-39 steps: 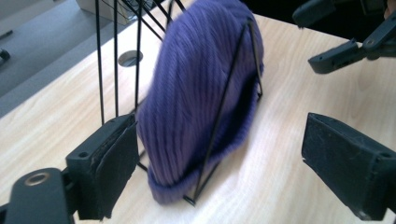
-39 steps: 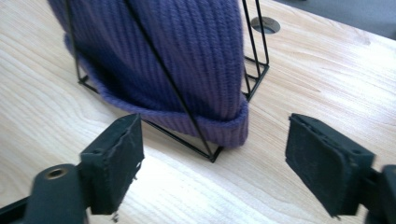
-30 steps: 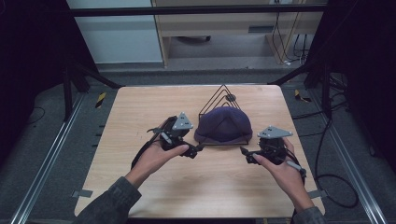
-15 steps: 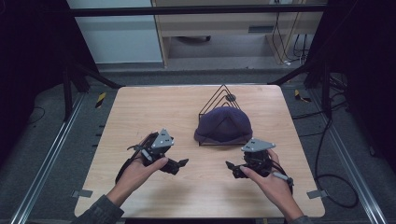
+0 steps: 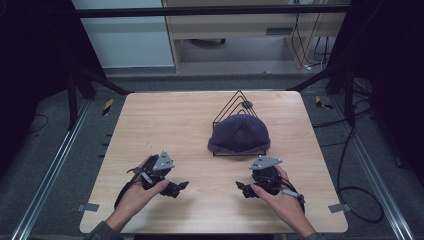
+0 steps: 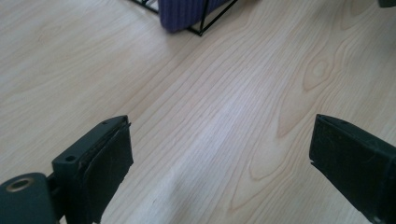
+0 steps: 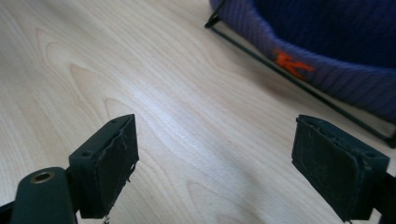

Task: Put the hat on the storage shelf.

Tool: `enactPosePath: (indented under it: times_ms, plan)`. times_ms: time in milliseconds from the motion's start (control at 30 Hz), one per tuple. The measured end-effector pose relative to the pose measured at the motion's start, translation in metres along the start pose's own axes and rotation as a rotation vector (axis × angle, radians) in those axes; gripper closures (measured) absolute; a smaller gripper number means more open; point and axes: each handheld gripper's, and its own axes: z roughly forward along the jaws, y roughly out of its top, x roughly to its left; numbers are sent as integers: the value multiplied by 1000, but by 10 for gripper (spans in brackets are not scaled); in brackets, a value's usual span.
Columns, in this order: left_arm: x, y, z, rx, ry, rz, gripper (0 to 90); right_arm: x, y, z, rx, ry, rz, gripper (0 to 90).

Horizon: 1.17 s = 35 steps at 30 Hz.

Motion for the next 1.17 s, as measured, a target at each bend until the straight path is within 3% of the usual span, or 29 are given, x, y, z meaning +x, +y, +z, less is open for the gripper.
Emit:
enactPosePath:
  times_ms: [267,467,667,767,933,1167]
  plan:
    - [11,-28,-2,24,35,-38,56,10,-3,16,27,33,-3,145]
    - [26,-49,-8,5,77,-113,56,14,-1,30,25,49,14,146]
    - [43,-68,-7,2,129,-177,56,16,-5,49,41,26,50,146]
    - [50,-77,-3,-10,122,-228,57,19,-6,55,40,-19,27,137]
    - [51,-88,7,1,167,-231,52,22,-8,60,-5,-39,39,109]
    - [51,-89,8,5,178,-228,42,24,-7,60,-1,-51,56,109]
